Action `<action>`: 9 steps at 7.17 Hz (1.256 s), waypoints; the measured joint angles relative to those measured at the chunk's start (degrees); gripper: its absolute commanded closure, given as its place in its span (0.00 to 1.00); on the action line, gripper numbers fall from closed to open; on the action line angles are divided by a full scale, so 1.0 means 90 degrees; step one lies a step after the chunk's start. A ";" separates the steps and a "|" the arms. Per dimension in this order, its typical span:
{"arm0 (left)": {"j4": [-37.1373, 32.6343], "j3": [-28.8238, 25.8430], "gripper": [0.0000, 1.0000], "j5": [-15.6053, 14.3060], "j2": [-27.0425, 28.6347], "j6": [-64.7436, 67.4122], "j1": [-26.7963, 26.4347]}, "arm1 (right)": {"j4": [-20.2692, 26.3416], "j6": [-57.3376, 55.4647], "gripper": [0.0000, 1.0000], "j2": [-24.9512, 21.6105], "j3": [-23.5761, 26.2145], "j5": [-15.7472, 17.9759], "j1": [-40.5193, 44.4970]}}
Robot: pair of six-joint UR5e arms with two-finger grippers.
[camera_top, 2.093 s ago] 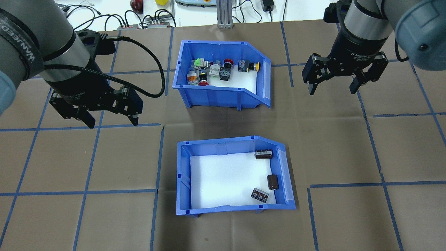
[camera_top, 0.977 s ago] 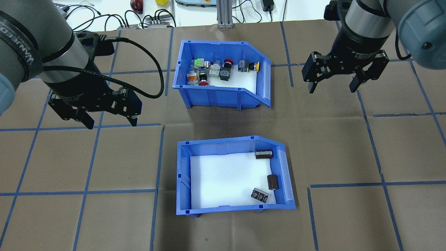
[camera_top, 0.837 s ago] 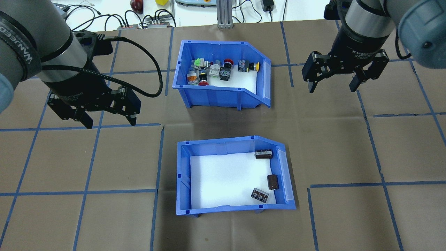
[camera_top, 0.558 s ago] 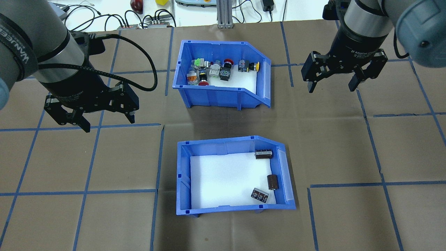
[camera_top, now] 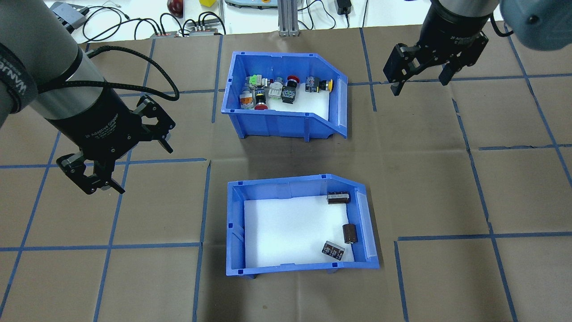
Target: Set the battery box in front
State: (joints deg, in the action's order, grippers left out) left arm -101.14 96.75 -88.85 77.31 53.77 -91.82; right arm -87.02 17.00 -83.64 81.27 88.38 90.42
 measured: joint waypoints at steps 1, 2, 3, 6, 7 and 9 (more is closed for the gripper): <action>-0.0007 0.0107 0.01 0.0091 -0.0090 0.0869 -0.0020 | 0.0021 0.0743 0.00 0.0361 -0.0393 0.0011 0.0126; -0.0011 0.0333 0.01 0.0288 -0.0269 0.1808 -0.0051 | 0.0033 0.1445 0.00 0.0780 -0.0790 0.0036 0.0358; 0.0022 0.0703 0.01 0.0463 -0.0524 0.2584 -0.0128 | 0.0030 0.2097 0.00 0.1187 -0.1206 0.0070 0.0666; 0.1146 0.2028 0.01 0.0613 -0.1089 0.4036 -0.0763 | -0.0047 0.3682 0.00 0.2192 -0.2204 0.0109 0.1686; 0.1705 0.2428 0.01 0.0732 -0.1131 0.4545 -0.1060 | -0.0077 0.4157 0.00 0.2416 -0.2331 0.0118 0.1972; 0.2864 0.3200 0.01 0.1246 -0.1137 0.5674 -0.1535 | -0.0266 0.5036 0.00 0.2639 -0.2388 0.0120 0.2251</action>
State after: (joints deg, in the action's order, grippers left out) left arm -75.37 125.55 -77.64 67.07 104.84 -105.64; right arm -89.42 62.32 -59.89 59.77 89.47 110.68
